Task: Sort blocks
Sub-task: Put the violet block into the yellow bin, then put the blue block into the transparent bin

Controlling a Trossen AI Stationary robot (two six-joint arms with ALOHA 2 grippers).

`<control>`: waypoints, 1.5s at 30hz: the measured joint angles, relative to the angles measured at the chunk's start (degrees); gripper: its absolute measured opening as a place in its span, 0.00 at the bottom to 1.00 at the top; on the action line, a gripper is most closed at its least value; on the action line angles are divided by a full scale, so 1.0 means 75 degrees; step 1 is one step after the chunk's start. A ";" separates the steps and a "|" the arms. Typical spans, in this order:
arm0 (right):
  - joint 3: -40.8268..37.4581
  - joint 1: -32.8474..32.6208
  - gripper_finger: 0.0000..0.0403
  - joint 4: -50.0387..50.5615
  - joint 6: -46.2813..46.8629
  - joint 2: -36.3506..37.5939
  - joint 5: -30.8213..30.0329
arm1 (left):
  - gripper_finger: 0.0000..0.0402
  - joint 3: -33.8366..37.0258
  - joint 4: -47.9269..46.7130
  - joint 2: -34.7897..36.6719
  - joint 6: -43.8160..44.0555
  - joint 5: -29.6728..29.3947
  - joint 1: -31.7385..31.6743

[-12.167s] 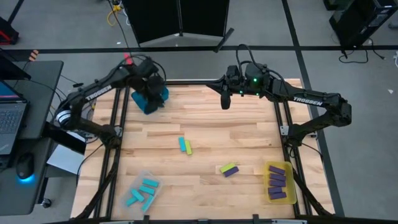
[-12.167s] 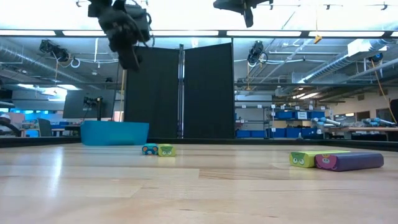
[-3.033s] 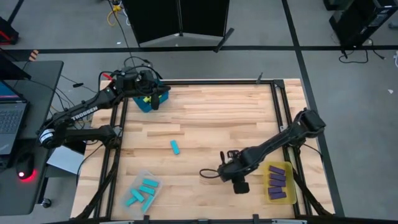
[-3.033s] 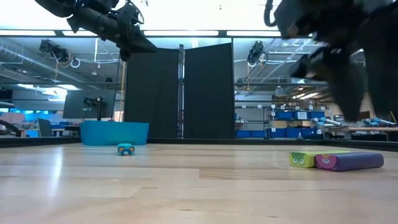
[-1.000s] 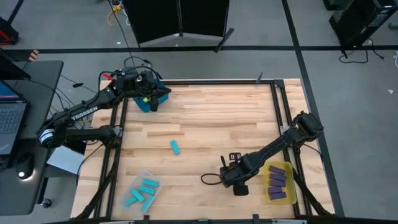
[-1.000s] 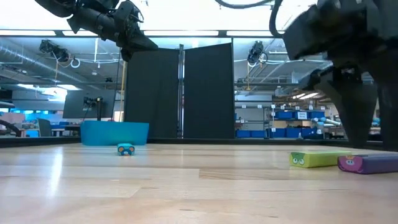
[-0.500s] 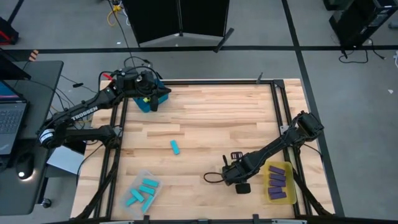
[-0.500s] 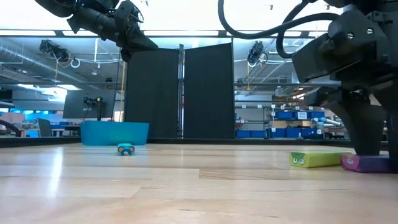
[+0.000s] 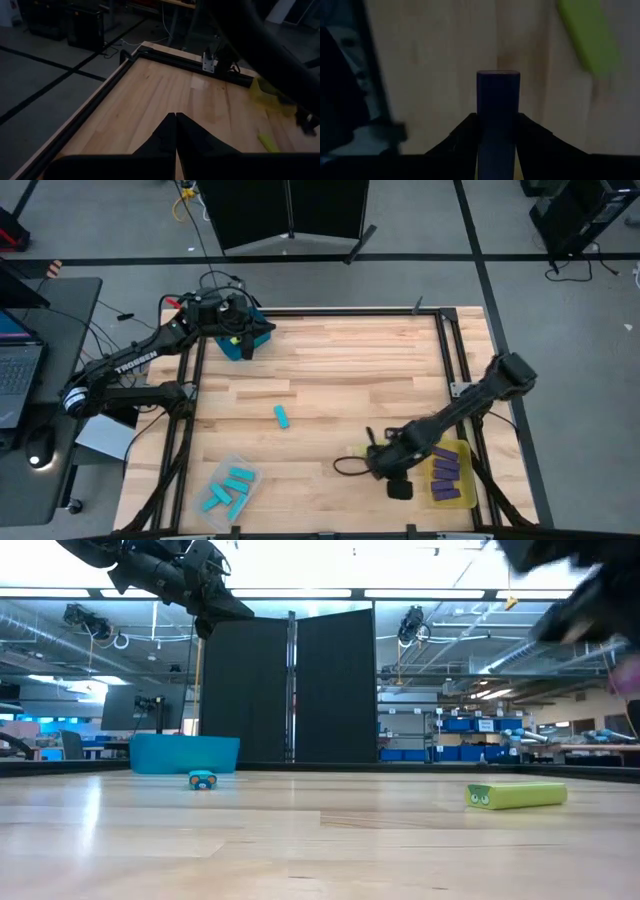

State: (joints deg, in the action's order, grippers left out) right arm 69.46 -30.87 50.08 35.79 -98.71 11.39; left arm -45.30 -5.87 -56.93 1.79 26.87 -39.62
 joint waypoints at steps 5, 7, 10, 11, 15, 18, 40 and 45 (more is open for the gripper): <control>0.0283 -0.0462 0.28 0.1302 0.1259 0.1140 -0.0362 | 0.03 0.0000 0.0000 0.0000 -0.0023 0.0000 0.0000; 0.0291 -0.0751 0.28 0.1992 0.1775 0.1550 -0.0414 | 0.03 0.0000 0.0003 0.0000 -0.0037 0.0000 0.0000; 0.0291 -0.1325 0.28 0.3018 0.2347 0.1977 -0.0424 | 0.03 0.0000 0.0008 0.0000 -0.0189 -0.0003 0.0000; 0.0281 -0.1516 0.28 0.3302 0.2478 0.2086 -0.0417 | 0.03 0.0000 0.0012 0.0000 -0.0199 -0.0003 0.0000; -0.0171 -0.2192 0.28 0.3431 0.3017 0.2448 -0.0325 | 0.03 0.0000 0.0012 0.0000 -0.0205 -0.0029 0.0000; -0.0811 -0.2588 0.28 0.3006 0.3366 0.2617 -0.0090 | 0.03 0.0000 0.0012 0.0000 -0.0202 -0.0040 0.0000; -0.2915 -0.3127 0.53 0.0869 0.3766 0.2872 0.1157 | 0.03 0.0000 -0.0283 0.0000 -0.0376 0.0000 0.0003; -0.2241 -0.3118 0.53 0.1673 0.3470 0.2879 0.1177 | 0.03 0.0000 -0.0414 0.0000 -0.0380 0.0044 0.0003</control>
State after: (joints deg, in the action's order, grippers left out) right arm 52.65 -54.26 62.63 61.82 -77.12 20.21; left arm -45.30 -8.97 -56.93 -1.06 27.20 -39.59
